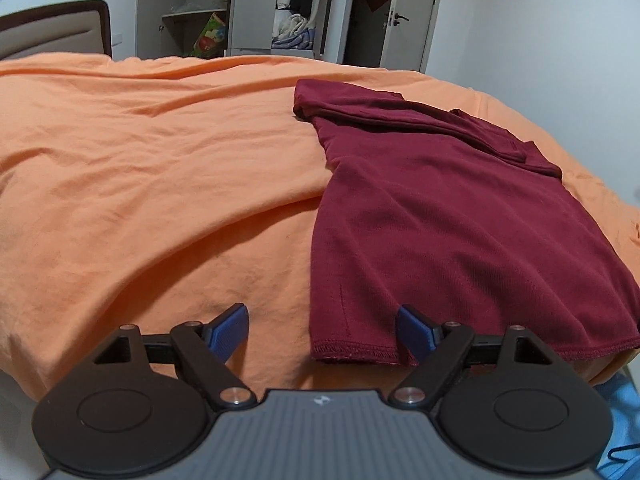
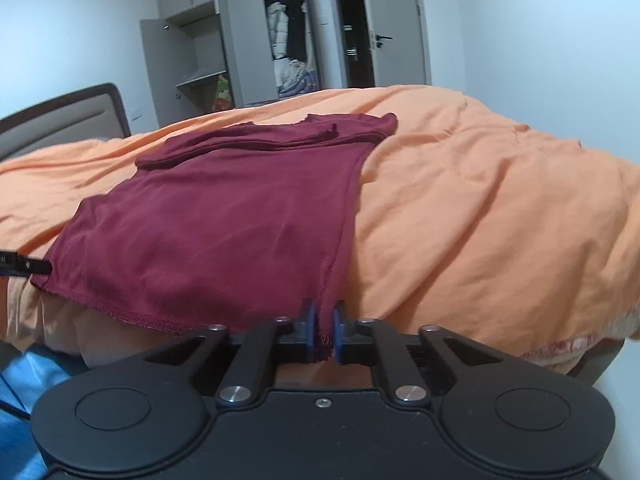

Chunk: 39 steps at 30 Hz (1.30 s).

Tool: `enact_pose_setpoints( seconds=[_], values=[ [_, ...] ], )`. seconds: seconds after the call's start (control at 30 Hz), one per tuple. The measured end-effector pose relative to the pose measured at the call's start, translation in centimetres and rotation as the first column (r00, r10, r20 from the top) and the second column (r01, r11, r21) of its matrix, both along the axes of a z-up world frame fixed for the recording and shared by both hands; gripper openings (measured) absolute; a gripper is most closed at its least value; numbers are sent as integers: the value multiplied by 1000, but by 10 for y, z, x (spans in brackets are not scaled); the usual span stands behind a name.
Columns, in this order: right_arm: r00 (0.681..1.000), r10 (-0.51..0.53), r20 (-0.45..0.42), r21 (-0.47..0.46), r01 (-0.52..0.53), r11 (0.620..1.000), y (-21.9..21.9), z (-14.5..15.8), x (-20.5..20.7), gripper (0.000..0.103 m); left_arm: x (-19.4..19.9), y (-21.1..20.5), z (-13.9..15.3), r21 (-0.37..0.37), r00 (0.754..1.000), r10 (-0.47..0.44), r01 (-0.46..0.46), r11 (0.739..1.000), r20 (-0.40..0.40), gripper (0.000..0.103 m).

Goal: Fold small clothes

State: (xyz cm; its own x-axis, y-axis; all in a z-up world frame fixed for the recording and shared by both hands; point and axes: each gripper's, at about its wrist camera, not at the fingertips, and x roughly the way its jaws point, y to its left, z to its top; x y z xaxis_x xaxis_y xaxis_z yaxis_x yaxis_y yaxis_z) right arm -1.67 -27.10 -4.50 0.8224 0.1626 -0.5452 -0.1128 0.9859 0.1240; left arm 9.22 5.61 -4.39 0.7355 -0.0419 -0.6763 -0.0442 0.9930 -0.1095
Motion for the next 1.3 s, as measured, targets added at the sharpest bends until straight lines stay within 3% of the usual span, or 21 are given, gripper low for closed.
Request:
enact_pose_setpoints(
  seconds=[0.17, 0.27, 0.4, 0.6, 0.73, 0.83, 0.93, 1.0, 1.07, 1.2, 1.3],
  values=[
    [996, 66, 58, -114, -59, 992, 10, 8, -4, 54, -9, -6, 9, -5, 998, -30, 31, 1000, 51, 102],
    [982, 159, 102, -197, -137, 971, 23, 14, -6, 68, -12, -14, 13, 17, 995, -63, 62, 998, 72, 102],
    [929, 346, 128, -321, -292, 901, 51, 15, -9, 73, -14, -31, 18, 59, 987, -122, 116, 991, 106, 102],
    [805, 589, 65, -470, -496, 730, 102, -2, -6, 56, -5, -48, 21, 59, 977, -182, 176, 983, 113, 102],
    [757, 653, 22, -489, -561, 668, 121, -13, 0, 49, -2, -53, 23, 71, 970, -210, 203, 977, 118, 102],
    [748, 663, 7, -531, -560, 637, 130, -22, 2, 49, -3, -55, 23, 87, 962, -240, 231, 969, 128, 102],
    [754, 657, 13, -565, -537, 627, 135, -27, 3, 44, -6, -57, 22, 107, 950, -278, 264, 959, 140, 102],
    [760, 649, 26, -579, -518, 630, 132, -28, 2, 34, -9, -59, 21, 126, 942, -303, 286, 950, 146, 102],
    [755, 654, 46, -574, -516, 636, 130, -25, 1, 13, -12, -62, 21, 150, 929, -336, 315, 937, 154, 102],
    [735, 672, 91, -537, -532, 655, 121, -12, -4, 11, -18, -69, 17, 208, 904, -397, 362, 909, 158, 102],
    [752, 652, 95, -463, -546, 698, 116, -4, 2, 11, -21, -74, 13, 234, 885, -440, 400, 886, 152, 102]
  ],
)
